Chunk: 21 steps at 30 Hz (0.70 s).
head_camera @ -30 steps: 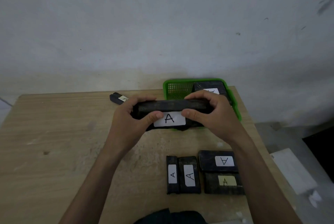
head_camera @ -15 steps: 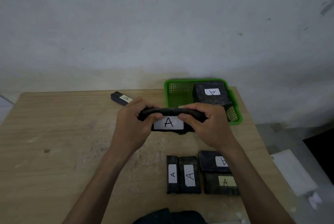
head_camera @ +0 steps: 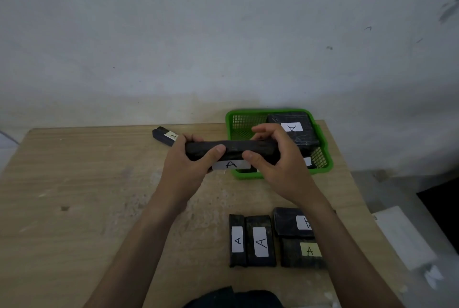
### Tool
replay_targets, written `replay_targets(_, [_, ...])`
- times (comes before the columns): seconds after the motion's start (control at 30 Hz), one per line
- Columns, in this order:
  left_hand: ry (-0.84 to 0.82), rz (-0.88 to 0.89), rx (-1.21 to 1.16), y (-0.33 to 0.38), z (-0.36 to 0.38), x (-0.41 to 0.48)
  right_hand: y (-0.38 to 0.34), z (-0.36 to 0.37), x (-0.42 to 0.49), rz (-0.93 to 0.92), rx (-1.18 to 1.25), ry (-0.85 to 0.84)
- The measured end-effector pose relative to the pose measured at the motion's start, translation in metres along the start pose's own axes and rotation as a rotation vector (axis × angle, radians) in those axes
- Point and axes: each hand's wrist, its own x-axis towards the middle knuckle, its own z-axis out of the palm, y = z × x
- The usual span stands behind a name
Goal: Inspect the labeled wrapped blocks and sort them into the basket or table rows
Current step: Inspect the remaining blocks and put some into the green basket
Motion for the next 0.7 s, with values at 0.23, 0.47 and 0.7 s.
replay_targets(0.23, [0.119, 0.21, 0.185, -0.003, 0.005, -0.002, 0.004, 0.011, 0.003, 0.264, 0.119, 0.041])
replay_targets(0.47, [0.159, 0.267, 0.179, -0.011, 0.009, -0.006, -0.001, 0.013, 0.001, 0.255, 0.058, 0.135])
replay_targets(0.7, [0.224, 0.296, 0.219, -0.018, 0.01, -0.008, -0.008, 0.019, 0.0, 0.231, 0.022, 0.223])
